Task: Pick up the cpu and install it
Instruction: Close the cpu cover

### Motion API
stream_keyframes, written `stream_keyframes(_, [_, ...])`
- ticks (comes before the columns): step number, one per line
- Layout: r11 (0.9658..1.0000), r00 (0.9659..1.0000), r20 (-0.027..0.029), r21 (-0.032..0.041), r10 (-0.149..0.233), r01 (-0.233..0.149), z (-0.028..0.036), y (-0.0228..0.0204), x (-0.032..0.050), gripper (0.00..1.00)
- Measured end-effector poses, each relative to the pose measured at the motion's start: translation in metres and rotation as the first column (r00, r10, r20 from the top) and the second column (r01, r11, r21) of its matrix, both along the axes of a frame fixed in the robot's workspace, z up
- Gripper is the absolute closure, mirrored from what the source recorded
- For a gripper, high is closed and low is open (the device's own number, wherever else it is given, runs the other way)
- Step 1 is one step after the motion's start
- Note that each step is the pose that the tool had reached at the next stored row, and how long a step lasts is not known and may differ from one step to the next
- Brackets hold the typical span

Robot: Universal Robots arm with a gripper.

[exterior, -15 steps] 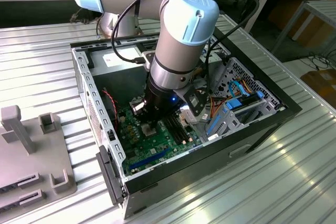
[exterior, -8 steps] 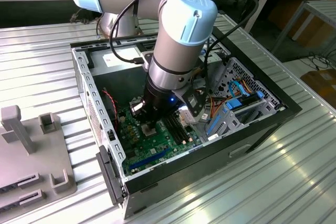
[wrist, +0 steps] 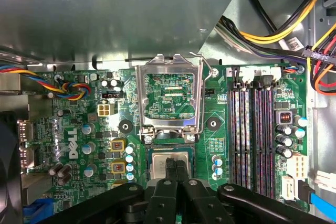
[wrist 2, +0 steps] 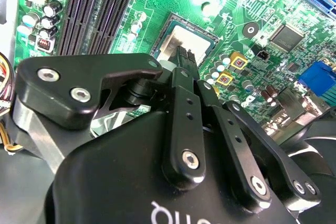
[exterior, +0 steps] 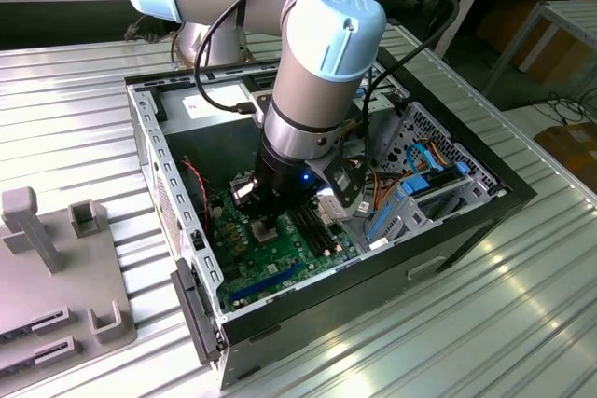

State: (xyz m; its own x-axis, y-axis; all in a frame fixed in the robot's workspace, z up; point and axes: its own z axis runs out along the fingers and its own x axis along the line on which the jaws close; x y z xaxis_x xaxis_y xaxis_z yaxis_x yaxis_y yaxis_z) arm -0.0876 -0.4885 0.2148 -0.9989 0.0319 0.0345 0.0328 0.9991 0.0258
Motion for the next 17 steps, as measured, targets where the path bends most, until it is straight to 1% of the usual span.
stream_keyframes(5, [1.0000,1.0000,-0.0001,0.0000,0.007,-0.007,0.0000,0.0000,0.0000,0.89])
stream_keyframes(7, [0.9998,0.9998,-0.0001,0.0000,0.021,-0.021,0.0000,0.0000,0.0001,0.89])
stream_keyframes(8, [0.9992,0.9992,0.0000,0.0000,0.040,-0.040,0.0000,0.0000,0.0001,0.89])
stream_keyframes(9, [0.9990,0.9990,0.0000,0.0000,0.045,-0.045,0.0000,0.0000,0.0002,0.89])
stream_keyframes(13, [0.9990,0.9990,0.0000,0.0002,0.045,-0.045,0.0002,0.0001,0.0004,0.89])
stream_keyframes(14, [0.9990,0.9990,-0.0001,0.0000,0.045,-0.045,0.0008,0.0000,0.0004,0.89])
stream_keyframes(17, [0.9990,0.9990,-0.0001,0.0000,0.045,-0.045,0.0057,0.0000,0.0004,0.89])
